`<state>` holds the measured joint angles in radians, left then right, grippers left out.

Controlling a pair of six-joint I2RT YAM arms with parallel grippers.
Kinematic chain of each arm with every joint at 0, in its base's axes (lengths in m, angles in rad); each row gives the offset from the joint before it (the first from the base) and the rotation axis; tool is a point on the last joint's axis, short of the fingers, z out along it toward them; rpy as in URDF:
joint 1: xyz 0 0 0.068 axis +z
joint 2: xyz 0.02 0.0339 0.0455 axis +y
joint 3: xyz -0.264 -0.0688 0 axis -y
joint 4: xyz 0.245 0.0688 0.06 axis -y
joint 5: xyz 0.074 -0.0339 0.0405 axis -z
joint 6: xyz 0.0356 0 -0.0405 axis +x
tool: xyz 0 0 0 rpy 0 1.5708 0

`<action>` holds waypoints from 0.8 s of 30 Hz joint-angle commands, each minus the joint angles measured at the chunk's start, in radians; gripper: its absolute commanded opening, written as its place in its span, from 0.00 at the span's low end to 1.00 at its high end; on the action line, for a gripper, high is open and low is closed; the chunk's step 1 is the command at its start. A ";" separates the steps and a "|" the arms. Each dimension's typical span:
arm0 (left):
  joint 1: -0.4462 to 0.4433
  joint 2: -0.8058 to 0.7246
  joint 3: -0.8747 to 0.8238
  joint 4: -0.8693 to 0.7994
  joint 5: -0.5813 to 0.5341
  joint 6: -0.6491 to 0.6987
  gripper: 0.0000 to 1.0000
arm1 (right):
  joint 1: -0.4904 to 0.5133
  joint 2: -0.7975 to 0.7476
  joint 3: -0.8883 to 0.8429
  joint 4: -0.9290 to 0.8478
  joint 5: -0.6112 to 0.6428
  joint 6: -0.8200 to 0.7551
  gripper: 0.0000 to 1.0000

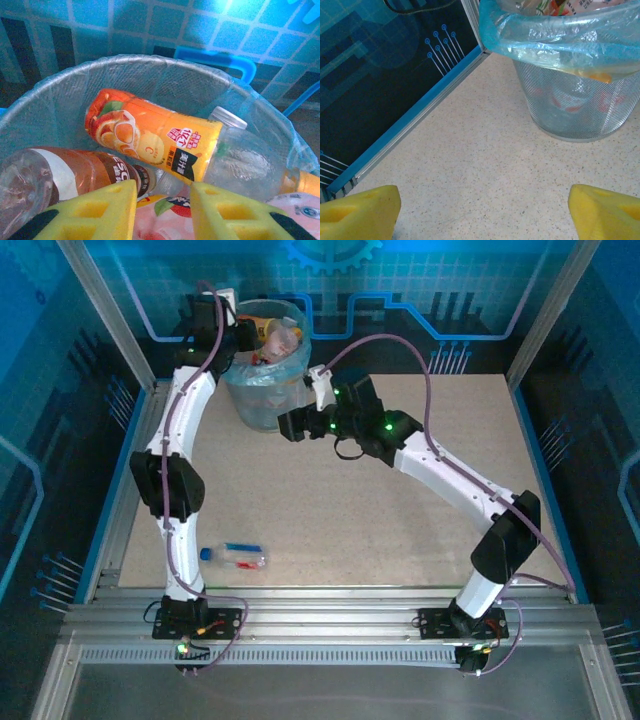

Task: Put the plastic bottles in the bin

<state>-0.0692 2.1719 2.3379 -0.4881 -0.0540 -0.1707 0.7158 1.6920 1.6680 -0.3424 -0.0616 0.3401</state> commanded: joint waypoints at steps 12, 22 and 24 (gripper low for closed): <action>0.022 -0.042 0.164 -0.098 0.043 -0.091 0.72 | 0.050 0.021 0.077 -0.066 -0.030 -0.048 0.88; 0.022 -0.379 -0.137 -0.093 0.056 -0.111 0.61 | 0.170 0.049 0.037 -0.077 -0.133 -0.244 0.83; 0.022 -0.468 -0.255 -0.103 0.054 -0.106 0.60 | 0.215 0.074 0.033 -0.101 -0.168 -0.322 0.84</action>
<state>-0.0551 1.7962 2.1883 -0.5720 -0.0196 -0.2676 0.8772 1.7264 1.7157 -0.3996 -0.1497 0.1558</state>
